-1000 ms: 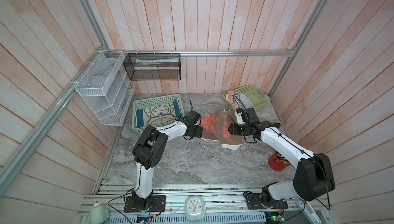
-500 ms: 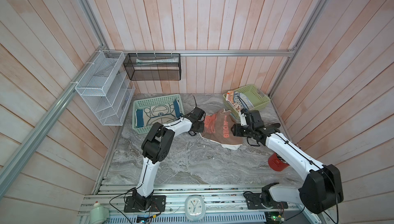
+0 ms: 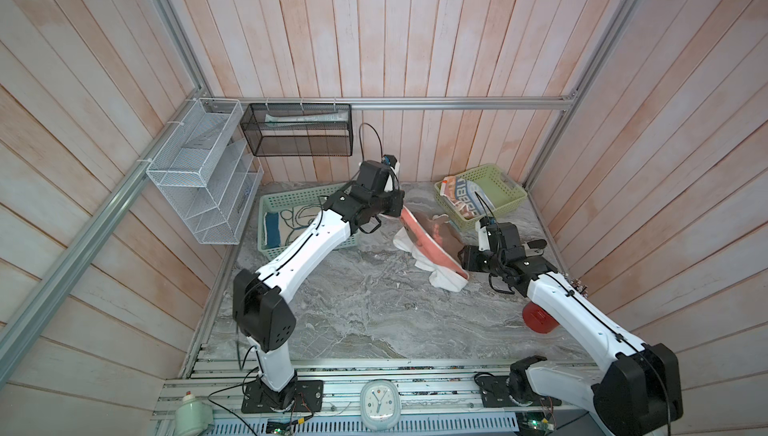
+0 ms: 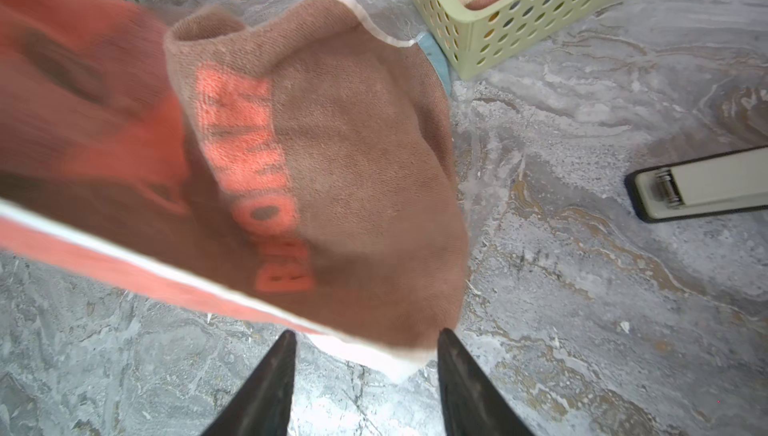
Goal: Fold and stack the towels
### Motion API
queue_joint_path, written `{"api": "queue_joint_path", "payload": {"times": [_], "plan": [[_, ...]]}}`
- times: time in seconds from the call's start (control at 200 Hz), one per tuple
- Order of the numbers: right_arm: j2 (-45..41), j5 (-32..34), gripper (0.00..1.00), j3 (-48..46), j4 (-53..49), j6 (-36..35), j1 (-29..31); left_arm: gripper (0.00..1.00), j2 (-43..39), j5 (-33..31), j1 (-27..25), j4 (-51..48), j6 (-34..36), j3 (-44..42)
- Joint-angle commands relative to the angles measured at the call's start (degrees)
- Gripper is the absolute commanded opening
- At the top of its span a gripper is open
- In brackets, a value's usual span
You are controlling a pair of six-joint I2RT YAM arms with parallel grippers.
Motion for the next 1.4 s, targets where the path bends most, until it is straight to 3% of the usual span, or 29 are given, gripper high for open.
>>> {"api": "queue_joint_path", "payload": {"times": [0.0, 0.1, 0.225, 0.415, 0.55, 0.655, 0.885, 0.95, 1.045, 1.1, 1.235, 1.39], "plan": [[-1.31, 0.79, 0.57, -1.28, 0.7, 0.49, -0.32, 0.0, -4.91, -1.13, -0.84, -3.99, 2.08, 7.77], [-1.58, 0.62, 0.58, -2.05, 1.5, 0.53, -0.37, 0.0, -9.36, -2.26, -1.22, -4.1, 2.26, 13.73], [-0.43, -0.67, 0.59, -2.46, 3.16, 0.47, -0.33, 0.0, -14.52, -3.0, -1.21, -2.77, 2.28, 14.3], [4.94, -6.26, 0.61, -2.04, 7.27, -0.77, 0.4, 0.0, -21.39, -6.53, -1.15, -0.65, 1.97, 6.95], [12.3, -5.41, 0.65, 1.66, 10.63, -2.46, 4.46, 0.0, -24.9, -8.87, -0.72, -0.46, 2.21, 0.66], [20.27, -5.2, 0.72, 7.54, 11.24, -3.92, 7.04, 0.0, -26.01, -5.93, 1.48, -2.18, 0.5, -4.83], [39.27, -5.41, 0.74, 21.66, 7.88, -6.38, 9.78, 0.0, -28.32, 3.53, 6.04, 0.2, -4.24, -20.22], [42.54, -6.8, 0.61, 25.11, 6.46, -7.81, 9.78, 0.0, -28.35, 5.37, 6.68, 1.06, -5.14, -22.99], [41.84, -6.7, 0.14, 28.34, 5.96, -9.56, 9.7, 0.0, -27.76, 7.31, 7.32, 1.91, -5.57, -25.37], [39.7, -5.05, 0.0, 30.28, 5.78, -11.07, 9.45, 0.0, -27.17, 8.12, 7.58, 2.46, -5.63, -26.26], [34.89, 0.92, 0.0, 38.47, 3.3, -11.94, 5.75, 0.0, -25.07, 11.48, 8.63, 4.55, -5.73, -27.0], [32.55, 2.13, 0.0, 49.53, 2.8, -13.07, -1.82, 0.0, -22.09, 15.12, 9.4, 6.66, -5.64, -26.17]]}}
